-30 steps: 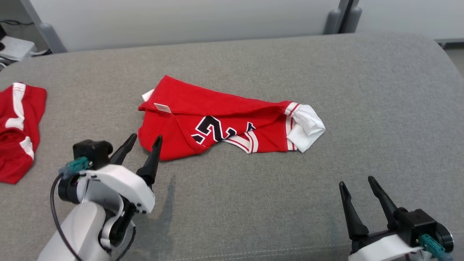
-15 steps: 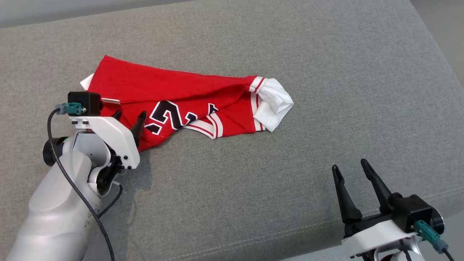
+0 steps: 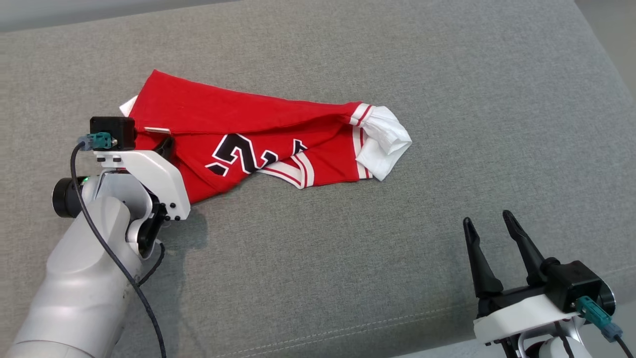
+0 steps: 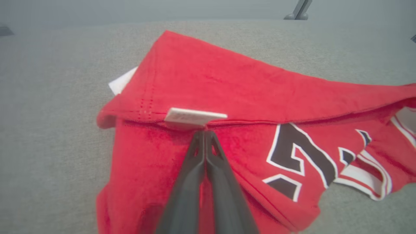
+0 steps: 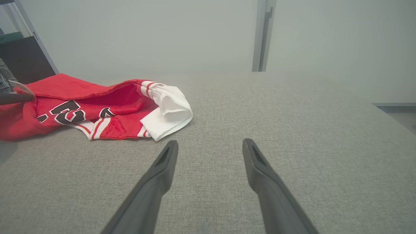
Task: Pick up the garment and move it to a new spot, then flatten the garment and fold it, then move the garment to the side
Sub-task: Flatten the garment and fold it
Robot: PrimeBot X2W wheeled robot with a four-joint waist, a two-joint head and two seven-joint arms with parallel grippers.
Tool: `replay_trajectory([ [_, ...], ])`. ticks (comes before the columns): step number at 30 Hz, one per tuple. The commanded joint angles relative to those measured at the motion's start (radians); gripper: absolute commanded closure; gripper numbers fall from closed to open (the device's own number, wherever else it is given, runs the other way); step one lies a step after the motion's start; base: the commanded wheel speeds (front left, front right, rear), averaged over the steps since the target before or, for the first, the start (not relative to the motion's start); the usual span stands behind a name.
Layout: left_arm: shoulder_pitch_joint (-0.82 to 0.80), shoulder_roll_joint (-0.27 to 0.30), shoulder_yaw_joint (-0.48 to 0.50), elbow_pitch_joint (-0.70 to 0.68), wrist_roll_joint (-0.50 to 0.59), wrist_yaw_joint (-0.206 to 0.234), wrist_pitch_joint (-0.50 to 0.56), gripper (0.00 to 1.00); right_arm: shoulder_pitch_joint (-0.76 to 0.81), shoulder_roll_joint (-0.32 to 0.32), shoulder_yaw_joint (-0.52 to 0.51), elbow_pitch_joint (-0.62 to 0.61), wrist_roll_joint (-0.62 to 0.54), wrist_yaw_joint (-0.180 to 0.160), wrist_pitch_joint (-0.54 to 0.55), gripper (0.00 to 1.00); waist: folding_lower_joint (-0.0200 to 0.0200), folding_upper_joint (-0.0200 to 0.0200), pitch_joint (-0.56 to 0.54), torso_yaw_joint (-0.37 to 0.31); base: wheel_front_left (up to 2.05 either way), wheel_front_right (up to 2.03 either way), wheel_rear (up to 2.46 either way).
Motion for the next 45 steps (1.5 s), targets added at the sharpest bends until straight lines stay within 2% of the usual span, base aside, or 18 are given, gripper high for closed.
replay_trajectory([
  [1, -0.036, 0.034, 0.031, -0.024, 0.007, 0.01, -0.029, 1.0, -0.014, -0.01, 0.014, -0.024, 0.006, 0.004, -0.013, 0.0, 0.0, 0.0, -0.006, 0.012, 0.0, 0.0, 0.0],
  [6, 0.074, 0.032, 0.074, -0.129, -0.021, 0.035, -0.176, 1.0, 0.007, -0.01, -0.005, -0.028, 0.003, 0.004, -0.014, 0.0, 0.0, 0.0, -0.034, 0.058, 0.0, 0.0, 0.0],
  [11, 0.249, 0.046, 0.114, -0.291, -0.051, 0.08, -0.256, 1.0, 0.025, -0.01, -0.028, -0.037, -0.006, 0.004, -0.012, 0.0, 0.0, 0.0, -0.058, 0.11, 0.0, 0.0, 0.0],
  [16, 0.431, 0.058, 0.131, -0.467, -0.074, 0.133, -0.267, 1.0, 0.03, -0.01, -0.036, -0.055, -0.021, 0.004, 0.007, 0.0, 0.0, 0.0, -0.07, 0.158, 0.0, 0.0, 0.0],
  [17, 0.431, 0.058, 0.131, -0.467, -0.074, 0.133, -0.267, 1.0, 0.03, -0.01, -0.036, -0.055, -0.021, 0.004, 0.007, 0.0, 0.0, 0.0, -0.07, 0.158, 0.0, 0.0, 0.0],
  [21, 0.54, 0.052, 0.144, -0.575, -0.096, 0.18, -0.264, 1.0, 0.032, -0.01, -0.044, -0.067, -0.028, 0.004, 0.023, 0.0, 0.0, 0.0, -0.076, 0.188, 0.0, 0.0, 0.0],
  [28, 0.644, 0.038, 0.141, -0.655, -0.124, 0.221, -0.237, 1.0, 0.036, -0.01, -0.043, -0.077, -0.03, 0.004, 0.04, 0.0, 0.0, 0.0, -0.088, 0.201, 0.0, 0.0, 0.0],
  [29, 0.65, 0.037, 0.138, -0.661, -0.125, 0.224, -0.234, 0.54, 0.037, -0.01, -0.044, -0.077, -0.029, 0.004, 0.041, 0.0, 0.0, 0.0, -0.091, 0.201, 0.0, 0.0, 0.0],
  [30, 0.654, 0.038, 0.135, -0.666, -0.123, 0.227, -0.231, 0.0, 0.038, -0.01, -0.046, -0.077, -0.028, 0.004, 0.042, 0.0, 0.0, 0.0, -0.094, 0.2, 0.0, 0.0, 0.0],
  [34, 0.66, 0.062, 0.134, -0.702, -0.095, 0.25, -0.238, 0.0, 0.046, -0.01, -0.059, -0.078, -0.027, 0.004, 0.042, 0.0, 0.0, 0.0, -0.111, 0.194, 0.0, 0.0, 0.0],
  [39, 0.661, 0.133, 0.157, -0.778, -0.031, 0.291, -0.269, 0.0, 0.055, -0.01, -0.078, -0.082, -0.038, 0.004, 0.042, 0.0, 0.0, 0.0, -0.141, 0.189, 0.0, 0.0, 0.0],
  [42, 0.664, 0.174, 0.176, -0.841, -0.002, 0.305, -0.283, 0.0, 0.058, -0.01, -0.083, -0.084, -0.05, 0.004, 0.046, 0.0, 0.0, 0.0, -0.163, 0.19, 0.0, 0.0, 0.0],
  [45, 0.666, 0.214, 0.19, -0.896, 0.018, 0.3, -0.291, 0.0, 0.056, -0.01, -0.077, -0.086, -0.062, 0.004, 0.049, 0.0, 0.0, 0.0, -0.182, 0.192, 0.0, 0.0, 0.0],
])
